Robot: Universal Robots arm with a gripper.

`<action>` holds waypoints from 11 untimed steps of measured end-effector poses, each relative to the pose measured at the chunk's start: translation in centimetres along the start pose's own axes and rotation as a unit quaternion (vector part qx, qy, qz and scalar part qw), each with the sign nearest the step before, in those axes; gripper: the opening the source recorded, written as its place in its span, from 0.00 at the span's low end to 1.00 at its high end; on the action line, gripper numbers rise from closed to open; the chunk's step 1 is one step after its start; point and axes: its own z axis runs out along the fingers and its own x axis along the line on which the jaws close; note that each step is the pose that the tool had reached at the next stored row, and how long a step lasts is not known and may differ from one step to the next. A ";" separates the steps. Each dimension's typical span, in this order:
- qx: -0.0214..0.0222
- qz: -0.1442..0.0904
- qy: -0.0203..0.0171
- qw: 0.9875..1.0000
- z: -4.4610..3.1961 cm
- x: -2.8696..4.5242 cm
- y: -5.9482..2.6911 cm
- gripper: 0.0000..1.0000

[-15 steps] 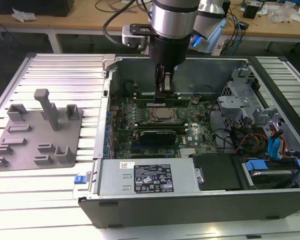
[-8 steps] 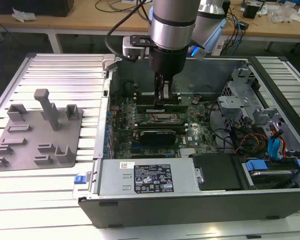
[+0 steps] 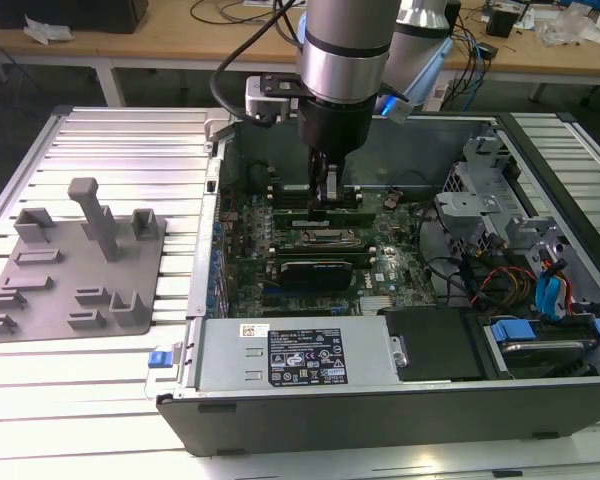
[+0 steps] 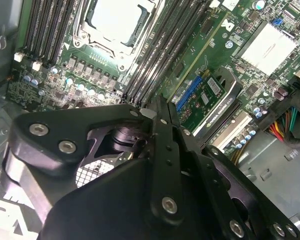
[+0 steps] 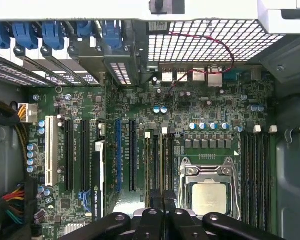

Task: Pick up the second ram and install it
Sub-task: 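Insert the second ram into the second slot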

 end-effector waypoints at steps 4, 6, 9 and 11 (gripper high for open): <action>0.000 0.000 0.000 1.000 0.02 0.00 0.00 0.09; 0.000 0.000 0.000 1.000 0.02 0.00 0.00 0.09; 0.000 0.000 0.000 1.000 0.32 0.00 -0.01 0.09; 0.000 0.000 0.000 1.000 0.80 0.00 -0.03 0.09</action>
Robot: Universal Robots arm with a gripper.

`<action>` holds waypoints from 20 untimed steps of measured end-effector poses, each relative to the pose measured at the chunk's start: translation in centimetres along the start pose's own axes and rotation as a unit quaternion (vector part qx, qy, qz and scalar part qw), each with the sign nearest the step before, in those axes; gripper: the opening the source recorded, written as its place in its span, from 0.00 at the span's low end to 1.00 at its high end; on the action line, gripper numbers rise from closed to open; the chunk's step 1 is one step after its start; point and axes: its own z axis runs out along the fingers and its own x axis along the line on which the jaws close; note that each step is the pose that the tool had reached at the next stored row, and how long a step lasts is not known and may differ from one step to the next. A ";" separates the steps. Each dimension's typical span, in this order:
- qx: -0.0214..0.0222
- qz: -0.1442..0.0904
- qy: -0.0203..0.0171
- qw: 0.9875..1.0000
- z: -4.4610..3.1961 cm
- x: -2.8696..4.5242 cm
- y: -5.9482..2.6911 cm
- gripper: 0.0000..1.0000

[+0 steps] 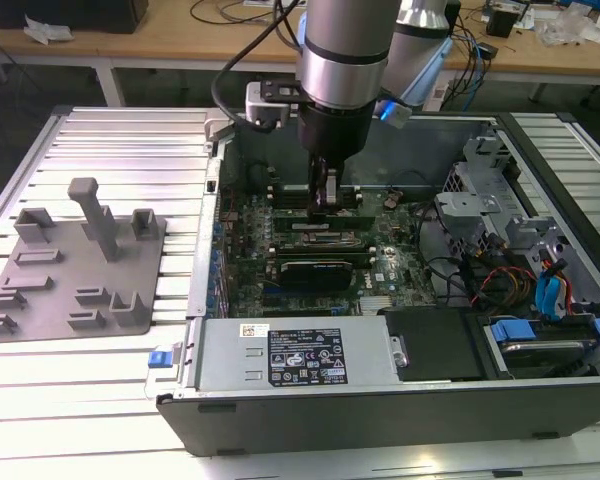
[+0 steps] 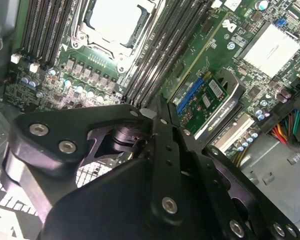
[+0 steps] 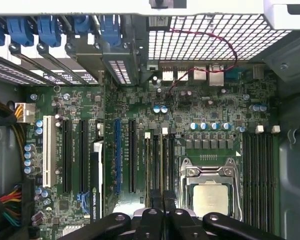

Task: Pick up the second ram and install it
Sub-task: 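Insert the second ram into the second slot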

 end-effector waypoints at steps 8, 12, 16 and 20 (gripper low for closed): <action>0.000 0.000 0.000 1.000 0.92 0.00 -0.03 0.09; 0.001 0.000 0.000 1.000 1.71 0.01 -0.05 0.09; 0.008 -0.003 0.000 1.000 2.30 0.01 -0.05 0.09; 0.011 -0.005 0.000 1.000 2.53 0.01 -0.05 0.09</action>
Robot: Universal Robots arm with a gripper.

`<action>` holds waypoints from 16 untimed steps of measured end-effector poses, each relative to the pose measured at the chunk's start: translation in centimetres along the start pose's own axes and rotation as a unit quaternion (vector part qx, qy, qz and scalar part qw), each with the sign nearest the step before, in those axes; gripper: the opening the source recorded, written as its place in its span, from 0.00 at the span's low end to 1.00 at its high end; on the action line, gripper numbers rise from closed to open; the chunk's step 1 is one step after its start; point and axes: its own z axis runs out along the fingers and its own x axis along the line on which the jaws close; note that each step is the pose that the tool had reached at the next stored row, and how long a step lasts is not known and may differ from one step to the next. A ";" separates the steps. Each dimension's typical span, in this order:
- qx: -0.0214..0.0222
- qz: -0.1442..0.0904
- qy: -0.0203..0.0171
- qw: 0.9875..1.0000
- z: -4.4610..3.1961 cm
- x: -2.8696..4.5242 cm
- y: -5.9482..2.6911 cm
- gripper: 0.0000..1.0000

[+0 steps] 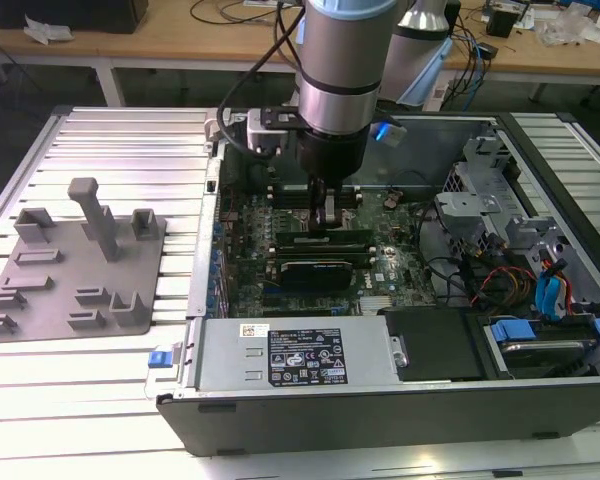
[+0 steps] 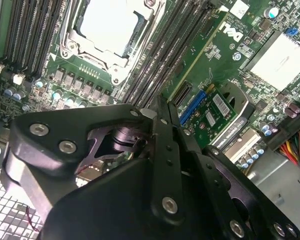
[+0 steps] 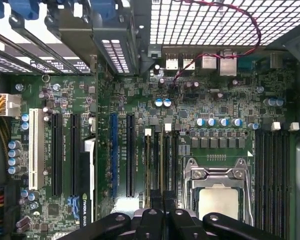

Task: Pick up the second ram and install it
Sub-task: 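Insert the second ram into the second slot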

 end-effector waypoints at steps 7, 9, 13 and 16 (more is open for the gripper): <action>0.000 0.000 0.000 1.000 0.74 -0.03 -0.01 0.09; 0.000 0.004 0.000 1.000 0.96 -0.08 -0.01 0.09; 0.000 0.007 -0.001 1.000 1.19 -0.40 -0.02 0.09; 0.000 0.007 -0.001 1.000 1.59 -0.40 -0.04 0.09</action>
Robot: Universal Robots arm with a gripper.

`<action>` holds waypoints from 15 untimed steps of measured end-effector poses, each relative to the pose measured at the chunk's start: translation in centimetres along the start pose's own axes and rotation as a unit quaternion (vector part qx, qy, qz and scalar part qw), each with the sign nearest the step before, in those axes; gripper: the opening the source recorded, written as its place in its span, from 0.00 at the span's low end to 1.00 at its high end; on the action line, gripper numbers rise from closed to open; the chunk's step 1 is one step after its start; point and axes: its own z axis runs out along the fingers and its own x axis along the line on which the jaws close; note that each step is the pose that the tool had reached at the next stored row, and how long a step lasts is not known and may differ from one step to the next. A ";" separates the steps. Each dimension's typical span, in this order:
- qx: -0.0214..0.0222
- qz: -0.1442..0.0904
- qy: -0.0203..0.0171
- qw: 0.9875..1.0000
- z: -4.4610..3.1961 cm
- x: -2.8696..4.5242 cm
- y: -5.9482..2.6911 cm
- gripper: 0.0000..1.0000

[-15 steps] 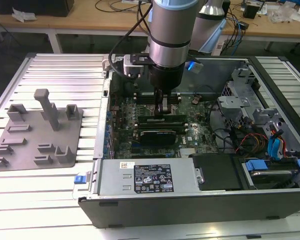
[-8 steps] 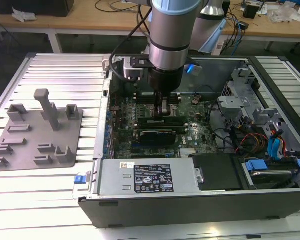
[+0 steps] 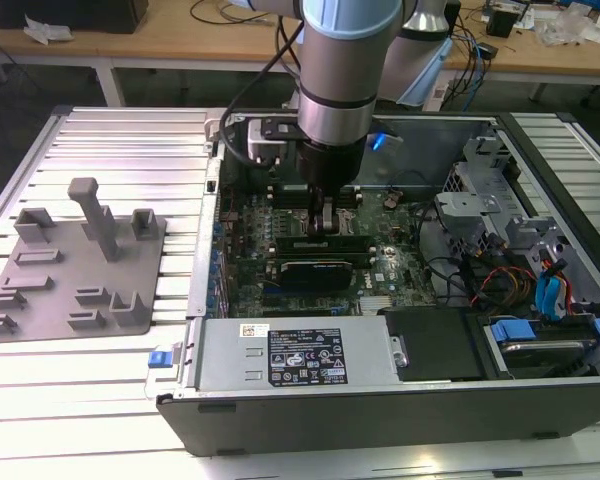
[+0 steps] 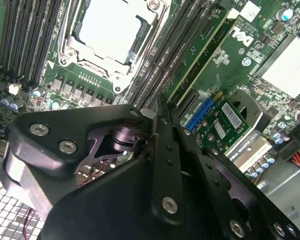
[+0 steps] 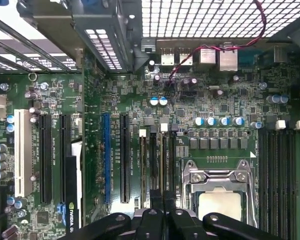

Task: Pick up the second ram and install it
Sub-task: 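Insert the second ram into the second slot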

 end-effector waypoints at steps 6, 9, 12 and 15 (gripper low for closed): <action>0.000 0.002 -0.001 1.000 0.39 -0.17 -0.09 0.09; 0.000 0.003 -0.001 1.000 0.43 -0.18 -0.21 0.09; 0.000 0.004 -0.001 1.000 0.45 -0.18 -0.29 0.09; 0.000 0.004 -0.001 1.000 0.44 -0.20 -0.33 0.09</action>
